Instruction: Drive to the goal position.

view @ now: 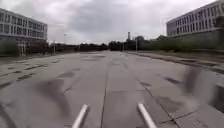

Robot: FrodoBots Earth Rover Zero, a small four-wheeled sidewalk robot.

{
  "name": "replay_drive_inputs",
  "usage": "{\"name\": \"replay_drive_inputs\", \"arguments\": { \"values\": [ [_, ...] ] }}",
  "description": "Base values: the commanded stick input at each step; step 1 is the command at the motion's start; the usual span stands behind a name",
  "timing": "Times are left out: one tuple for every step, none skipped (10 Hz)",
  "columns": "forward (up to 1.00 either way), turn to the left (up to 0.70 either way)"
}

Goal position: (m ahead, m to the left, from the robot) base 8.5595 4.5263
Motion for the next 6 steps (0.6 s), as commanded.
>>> {"name": "replay_drive_inputs", "arguments": {
  "values": [
    [1.00, 0.00],
    [1.00, 0.00],
    [1.00, 0.00],
    [1.00, 0.00],
    [1.00, 0.00],
    [1.00, 0.00]
  ]
}}
